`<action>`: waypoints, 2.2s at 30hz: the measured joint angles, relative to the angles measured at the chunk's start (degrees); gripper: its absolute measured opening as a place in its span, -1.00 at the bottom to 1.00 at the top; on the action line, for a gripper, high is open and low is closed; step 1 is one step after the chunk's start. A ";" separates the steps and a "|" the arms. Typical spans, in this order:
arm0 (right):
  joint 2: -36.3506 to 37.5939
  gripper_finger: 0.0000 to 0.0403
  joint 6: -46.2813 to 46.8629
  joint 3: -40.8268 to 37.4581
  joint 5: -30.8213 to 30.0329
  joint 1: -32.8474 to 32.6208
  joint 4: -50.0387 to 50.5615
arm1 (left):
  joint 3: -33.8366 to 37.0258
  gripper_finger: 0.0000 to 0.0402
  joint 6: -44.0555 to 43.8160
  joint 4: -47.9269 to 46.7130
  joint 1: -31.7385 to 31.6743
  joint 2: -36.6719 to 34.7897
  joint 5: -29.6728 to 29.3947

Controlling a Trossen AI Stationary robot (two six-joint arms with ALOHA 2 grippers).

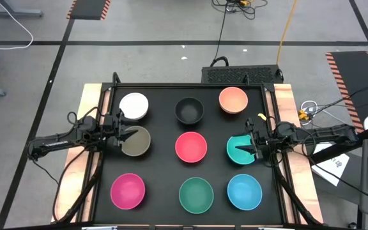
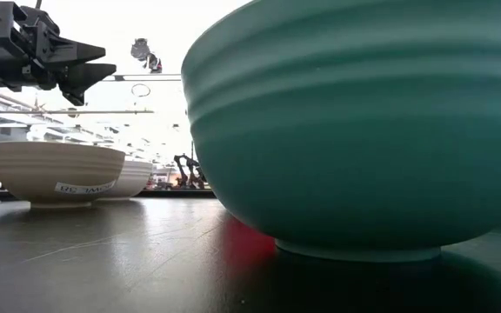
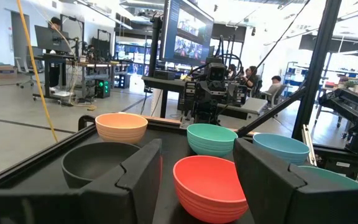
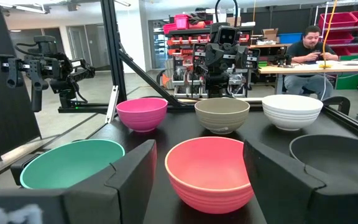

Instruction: Nest bowls inside each other

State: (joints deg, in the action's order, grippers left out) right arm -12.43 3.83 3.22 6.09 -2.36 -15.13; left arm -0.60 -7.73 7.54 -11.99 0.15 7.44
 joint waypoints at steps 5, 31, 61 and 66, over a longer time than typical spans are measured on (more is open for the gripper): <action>0.00 0.17 0.00 0.00 0.00 -0.01 0.00 | 0.00 0.00 0.00 0.00 0.02 0.00 0.00; 0.00 0.17 -0.01 0.00 0.00 -0.01 0.00 | 0.00 0.00 0.00 -0.01 0.02 0.01 0.00; 0.00 0.17 -0.12 0.00 0.00 0.00 -0.01 | 0.00 0.00 0.00 -0.01 0.02 0.01 0.00; -0.01 0.17 -0.04 0.00 0.00 0.00 -0.05 | 0.00 0.00 4.30 0.01 0.02 0.01 -0.04</action>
State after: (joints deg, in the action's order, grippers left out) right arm -12.44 3.79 3.22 6.09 -2.36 -15.17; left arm -0.60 -3.42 7.55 -11.97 0.16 7.40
